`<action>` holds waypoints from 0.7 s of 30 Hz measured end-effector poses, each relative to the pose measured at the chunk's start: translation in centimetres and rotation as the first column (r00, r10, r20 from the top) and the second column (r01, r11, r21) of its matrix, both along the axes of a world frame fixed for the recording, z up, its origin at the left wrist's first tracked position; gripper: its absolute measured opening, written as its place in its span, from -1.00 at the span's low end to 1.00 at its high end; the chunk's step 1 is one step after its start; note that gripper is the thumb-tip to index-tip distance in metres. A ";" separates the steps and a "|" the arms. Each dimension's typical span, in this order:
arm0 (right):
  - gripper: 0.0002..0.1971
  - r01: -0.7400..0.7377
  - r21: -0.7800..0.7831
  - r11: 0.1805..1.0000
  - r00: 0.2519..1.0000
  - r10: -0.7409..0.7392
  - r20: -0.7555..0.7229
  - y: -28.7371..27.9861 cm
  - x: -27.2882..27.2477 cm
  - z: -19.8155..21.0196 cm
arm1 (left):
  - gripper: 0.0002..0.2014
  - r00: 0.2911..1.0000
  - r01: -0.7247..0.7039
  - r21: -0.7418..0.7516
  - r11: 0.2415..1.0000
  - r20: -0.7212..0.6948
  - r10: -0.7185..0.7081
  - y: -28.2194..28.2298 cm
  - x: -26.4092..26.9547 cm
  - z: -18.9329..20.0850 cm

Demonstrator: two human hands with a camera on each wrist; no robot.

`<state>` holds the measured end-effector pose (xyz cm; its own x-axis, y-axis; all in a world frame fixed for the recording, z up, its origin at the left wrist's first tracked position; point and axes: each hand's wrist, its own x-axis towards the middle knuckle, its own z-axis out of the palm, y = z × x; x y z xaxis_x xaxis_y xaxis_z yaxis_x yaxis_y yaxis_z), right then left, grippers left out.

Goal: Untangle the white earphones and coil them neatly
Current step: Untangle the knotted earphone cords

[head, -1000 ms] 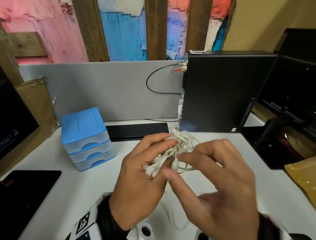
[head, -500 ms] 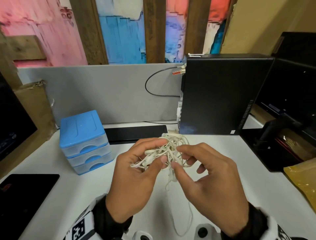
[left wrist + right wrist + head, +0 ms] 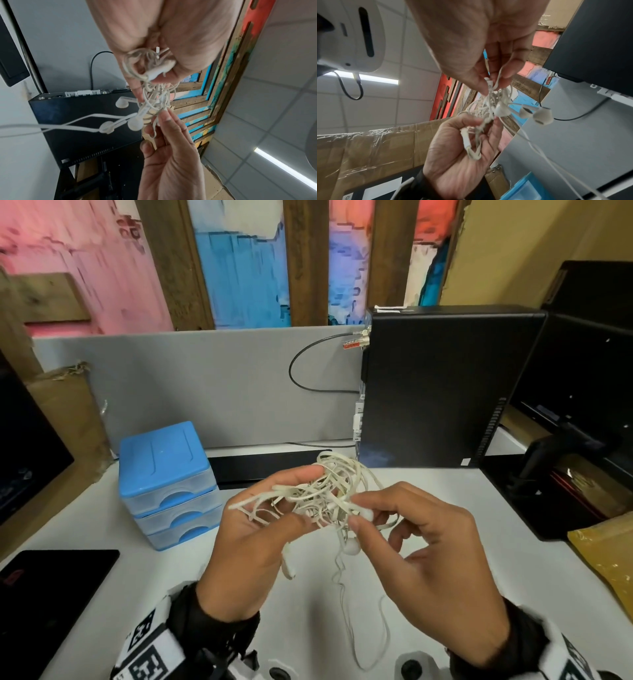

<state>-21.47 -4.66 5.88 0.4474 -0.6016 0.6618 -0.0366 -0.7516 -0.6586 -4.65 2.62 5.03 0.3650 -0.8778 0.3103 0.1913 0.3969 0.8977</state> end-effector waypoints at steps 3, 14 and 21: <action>-0.86 -0.014 -0.013 1.000 1.000 0.014 -0.020 0.0 -0.1 0.0 | -0.66 0.999 -0.037 -0.014 0.999 -0.016 0.037 0.0 -0.1 0.2; -0.87 -0.095 0.295 0.951 0.980 0.037 0.198 0.1 0.2 0.4 | -0.66 0.952 -0.143 -0.022 0.989 0.271 0.144 0.6 -0.7 0.8; -0.85 -0.043 0.296 0.954 0.977 -0.022 0.212 0.3 0.0 0.5 | -0.56 0.965 -0.092 0.023 0.995 0.248 0.084 0.9 -1.0 1.3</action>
<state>-21.42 -4.40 6.35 0.3244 -0.7816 0.5329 0.1343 -0.5196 -0.8438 -5.67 3.51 6.36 0.3571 -0.8573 0.3709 -0.0717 0.3707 0.9260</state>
